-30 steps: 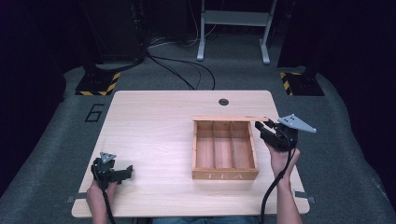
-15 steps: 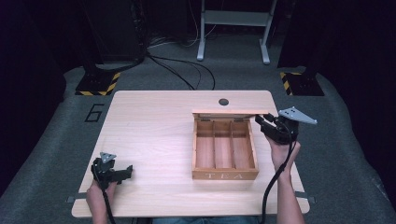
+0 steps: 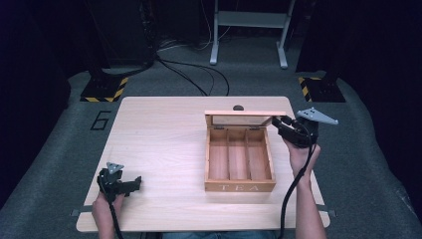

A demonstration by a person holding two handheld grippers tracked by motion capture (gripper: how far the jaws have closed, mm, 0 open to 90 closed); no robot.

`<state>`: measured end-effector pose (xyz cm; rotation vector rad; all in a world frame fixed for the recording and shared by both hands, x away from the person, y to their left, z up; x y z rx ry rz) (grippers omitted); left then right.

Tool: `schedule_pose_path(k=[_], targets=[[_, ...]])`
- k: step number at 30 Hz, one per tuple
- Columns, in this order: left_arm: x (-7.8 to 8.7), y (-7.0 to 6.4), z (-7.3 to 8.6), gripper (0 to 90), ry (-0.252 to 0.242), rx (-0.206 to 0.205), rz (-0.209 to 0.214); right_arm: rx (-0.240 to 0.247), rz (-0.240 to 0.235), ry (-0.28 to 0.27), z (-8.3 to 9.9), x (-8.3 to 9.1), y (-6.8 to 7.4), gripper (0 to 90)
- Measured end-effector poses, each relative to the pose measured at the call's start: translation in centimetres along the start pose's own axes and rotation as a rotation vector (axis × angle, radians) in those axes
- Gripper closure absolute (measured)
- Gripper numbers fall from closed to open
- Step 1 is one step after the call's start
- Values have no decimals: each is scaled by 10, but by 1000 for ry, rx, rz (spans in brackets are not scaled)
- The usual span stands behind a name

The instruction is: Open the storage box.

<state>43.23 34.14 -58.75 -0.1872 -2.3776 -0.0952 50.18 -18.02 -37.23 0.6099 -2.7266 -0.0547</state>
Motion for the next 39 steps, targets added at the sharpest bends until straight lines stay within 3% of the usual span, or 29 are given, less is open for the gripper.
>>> schedule_pose_path(k=[39], targets=[[0, 0, 0, 5, 1, -1, 0, 0, -6, -3, -1, -1, -1, 612]])
Point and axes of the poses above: each handheld gripper's, and its own axes: x roughly backward along the jaws, z roughly out of its underside, y roughly to its left, the point moved 8 cm from there along -x, roughly forward along the jaws, and after that the axes turned 1 degree about -z, right-handed, at the moved point
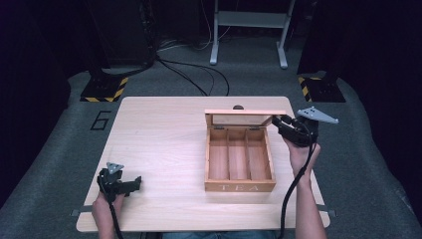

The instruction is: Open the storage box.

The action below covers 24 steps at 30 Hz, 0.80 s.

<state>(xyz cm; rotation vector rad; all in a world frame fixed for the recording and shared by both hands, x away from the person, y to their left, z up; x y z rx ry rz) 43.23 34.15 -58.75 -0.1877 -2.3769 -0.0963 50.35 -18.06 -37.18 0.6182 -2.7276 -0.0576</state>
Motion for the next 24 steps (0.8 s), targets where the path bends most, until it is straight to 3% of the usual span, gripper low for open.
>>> schedule_pose_path(k=[24], targets=[[0, 0, 0, 5, -1, 1, 0, -6, -4, -3, 1, 0, 0, 612]])
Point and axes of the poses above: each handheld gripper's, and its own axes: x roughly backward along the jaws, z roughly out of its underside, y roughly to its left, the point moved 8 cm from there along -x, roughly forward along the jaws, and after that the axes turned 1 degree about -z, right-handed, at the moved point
